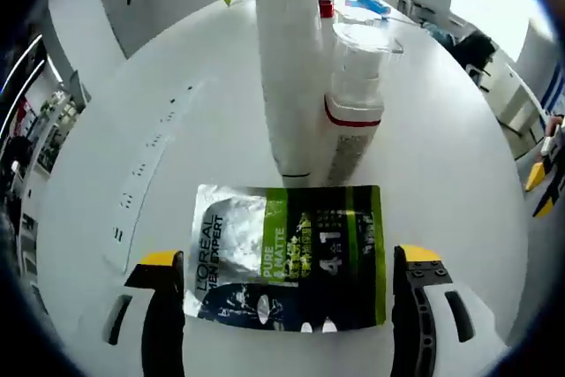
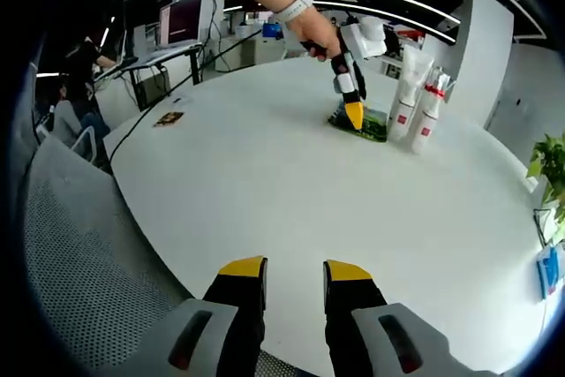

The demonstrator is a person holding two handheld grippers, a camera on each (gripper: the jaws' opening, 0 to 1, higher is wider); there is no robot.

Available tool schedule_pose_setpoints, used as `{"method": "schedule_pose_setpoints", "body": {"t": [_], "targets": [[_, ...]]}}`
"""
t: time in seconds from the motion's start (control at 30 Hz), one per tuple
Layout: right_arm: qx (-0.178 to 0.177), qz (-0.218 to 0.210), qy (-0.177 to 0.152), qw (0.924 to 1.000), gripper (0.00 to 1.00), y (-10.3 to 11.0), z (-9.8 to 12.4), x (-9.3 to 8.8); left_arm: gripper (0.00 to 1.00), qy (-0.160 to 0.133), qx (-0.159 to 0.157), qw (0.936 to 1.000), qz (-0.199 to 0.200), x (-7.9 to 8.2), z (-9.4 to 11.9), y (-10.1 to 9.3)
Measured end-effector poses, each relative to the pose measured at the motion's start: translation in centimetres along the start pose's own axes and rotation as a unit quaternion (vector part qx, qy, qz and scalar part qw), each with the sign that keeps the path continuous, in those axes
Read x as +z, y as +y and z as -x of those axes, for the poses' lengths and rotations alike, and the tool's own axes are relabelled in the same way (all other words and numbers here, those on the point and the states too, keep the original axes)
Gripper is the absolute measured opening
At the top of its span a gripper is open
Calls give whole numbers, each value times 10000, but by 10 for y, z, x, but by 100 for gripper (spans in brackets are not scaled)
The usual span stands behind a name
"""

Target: Arrange the skincare products in the storage area until every visible bottle or jar stands upright without overlapping.

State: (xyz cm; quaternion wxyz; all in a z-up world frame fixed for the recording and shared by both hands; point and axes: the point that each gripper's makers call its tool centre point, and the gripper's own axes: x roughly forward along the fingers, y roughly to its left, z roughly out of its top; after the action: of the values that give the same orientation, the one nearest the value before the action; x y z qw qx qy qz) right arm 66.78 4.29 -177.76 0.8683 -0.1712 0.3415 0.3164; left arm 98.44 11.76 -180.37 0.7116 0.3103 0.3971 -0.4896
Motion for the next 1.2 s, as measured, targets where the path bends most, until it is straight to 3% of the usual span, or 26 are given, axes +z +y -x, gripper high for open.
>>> {"method": "schedule_pose_setpoints", "body": {"t": [0.2, 0.37, 0.5, 0.63, 0.97, 1.2], "targets": [[-2, -6, 1, 10000, 22, 0, 0, 0, 99, 363, -150, 9980, -500, -1, -9, 1], [3, -4, 11, 10000, 22, 0, 0, -1, 97, 495, -376, 9974, -368, -11, -13, -5], [15, -5, 15, 10000, 22, 0, 0, -1, 95, 416, -447, 9975, -356, -9, -11, -5], [25, 1, 17, 10000, 21, 1, 0, -1, 93, 399, -605, 9954, -629, -9, -11, -11], [15, 13, 28, 10000, 21, 0, 0, -1, 91, 357, -546, 9959, -632, -3, -7, -10], [32, 16, 5, 10000, 22, 1, 0, 0, 91, 214, -354, 9980, -474, 1, 16, -6]]}}
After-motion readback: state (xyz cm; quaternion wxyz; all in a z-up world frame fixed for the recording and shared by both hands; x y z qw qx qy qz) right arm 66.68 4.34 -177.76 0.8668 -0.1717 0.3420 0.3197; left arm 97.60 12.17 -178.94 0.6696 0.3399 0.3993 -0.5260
